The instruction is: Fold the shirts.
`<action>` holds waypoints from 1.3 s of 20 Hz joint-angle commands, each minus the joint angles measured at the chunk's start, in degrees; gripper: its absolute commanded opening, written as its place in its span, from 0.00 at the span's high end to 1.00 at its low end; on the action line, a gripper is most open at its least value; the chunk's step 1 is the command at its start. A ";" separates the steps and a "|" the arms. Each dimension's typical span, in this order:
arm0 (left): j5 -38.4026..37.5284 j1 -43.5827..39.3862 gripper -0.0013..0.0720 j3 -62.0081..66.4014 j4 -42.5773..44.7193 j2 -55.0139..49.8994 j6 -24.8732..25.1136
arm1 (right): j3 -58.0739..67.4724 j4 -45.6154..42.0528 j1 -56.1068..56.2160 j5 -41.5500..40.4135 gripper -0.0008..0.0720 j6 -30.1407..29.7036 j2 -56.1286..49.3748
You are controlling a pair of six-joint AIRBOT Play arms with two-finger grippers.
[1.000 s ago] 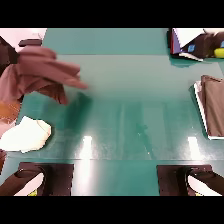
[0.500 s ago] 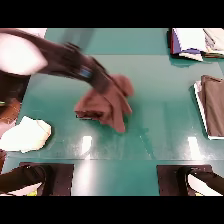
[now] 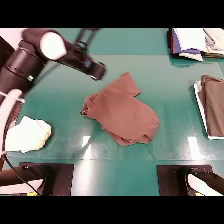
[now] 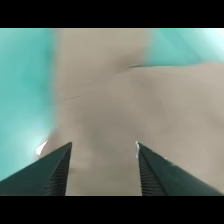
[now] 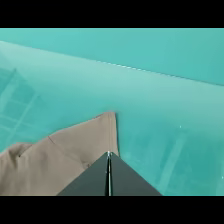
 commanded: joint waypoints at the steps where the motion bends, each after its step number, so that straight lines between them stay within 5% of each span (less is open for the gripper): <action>1: -0.61 13.64 0.32 -6.16 -8.11 -0.44 -1.51 | 0.07 0.04 -0.02 0.28 0.97 0.02 -0.07; 6: 4.17 18.23 0.32 -20.65 -16.39 -5.62 2.03 | 0.07 0.02 -0.04 0.61 0.97 0.00 -0.11; 11: 5.95 17.94 0.32 -21.70 -22.82 -13.49 3.45 | 0.02 0.02 -0.04 4.59 0.96 0.02 -1.27; 15: 8.00 15.43 0.33 -21.73 -20.09 -14.47 3.34 | -0.26 -0.11 -0.04 9.49 0.97 0.04 -4.74; 18: 8.41 15.04 0.86 -21.70 -19.39 -14.47 3.28 | -7.72 -0.20 -0.13 9.62 0.97 0.04 -4.76; 19: 8.15 15.04 0.95 -21.29 -18.88 -14.47 3.43 | -11.78 -0.15 -0.59 9.53 0.97 0.04 -4.13; 24: 3.32 15.04 0.95 -13.03 -15.56 -14.27 3.48 | -40.39 0.15 -7.34 2.67 0.96 0.04 2.08; 25: 2.80 15.04 0.95 -11.30 -15.56 -14.27 3.48 | -46.62 0.98 -8.92 1.25 0.83 0.04 3.04; 26: 2.71 15.04 0.95 -9.77 -15.58 -14.27 3.45 | -52.11 3.02 -10.25 -0.42 0.46 0.02 3.43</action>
